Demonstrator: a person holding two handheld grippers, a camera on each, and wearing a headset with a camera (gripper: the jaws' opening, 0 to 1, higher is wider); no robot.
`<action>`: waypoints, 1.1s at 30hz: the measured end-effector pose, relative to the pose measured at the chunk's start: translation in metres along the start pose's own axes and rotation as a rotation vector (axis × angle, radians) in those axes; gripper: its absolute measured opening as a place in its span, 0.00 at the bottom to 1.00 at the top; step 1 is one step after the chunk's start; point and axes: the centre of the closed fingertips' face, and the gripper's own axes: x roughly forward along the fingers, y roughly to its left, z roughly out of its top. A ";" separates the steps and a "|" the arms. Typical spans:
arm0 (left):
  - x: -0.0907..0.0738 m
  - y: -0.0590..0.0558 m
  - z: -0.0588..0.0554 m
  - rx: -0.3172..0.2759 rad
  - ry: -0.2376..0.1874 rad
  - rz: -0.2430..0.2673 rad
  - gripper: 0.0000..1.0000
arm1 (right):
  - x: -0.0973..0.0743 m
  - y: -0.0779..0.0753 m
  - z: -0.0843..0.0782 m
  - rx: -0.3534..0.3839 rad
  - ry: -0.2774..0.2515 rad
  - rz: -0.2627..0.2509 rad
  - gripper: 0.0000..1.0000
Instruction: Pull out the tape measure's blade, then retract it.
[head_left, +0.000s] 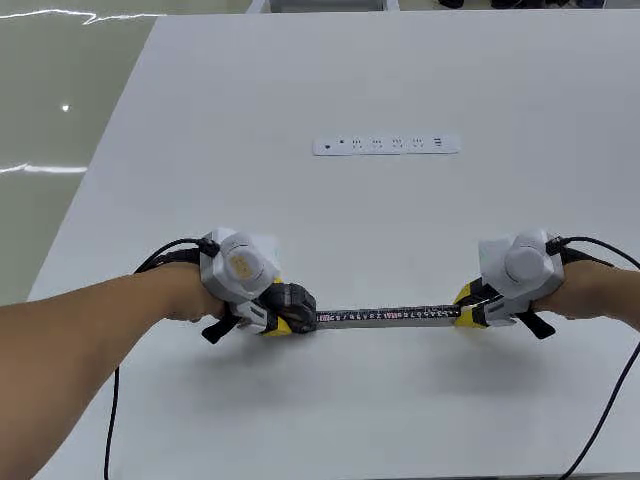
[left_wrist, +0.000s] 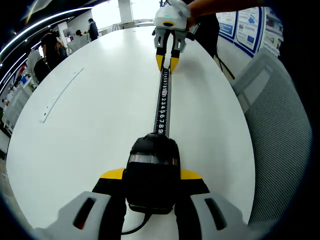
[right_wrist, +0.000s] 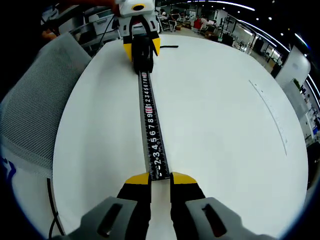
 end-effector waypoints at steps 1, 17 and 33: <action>0.000 0.000 0.000 0.000 0.000 0.000 0.33 | 0.000 0.000 -0.001 0.000 0.001 0.000 0.13; 0.000 0.000 -0.001 -0.002 0.000 -0.001 0.33 | -0.005 0.000 -0.004 0.001 0.012 -0.001 0.13; 0.000 0.000 0.000 -0.005 -0.001 -0.002 0.33 | -0.013 0.004 -0.007 0.011 0.018 -0.002 0.13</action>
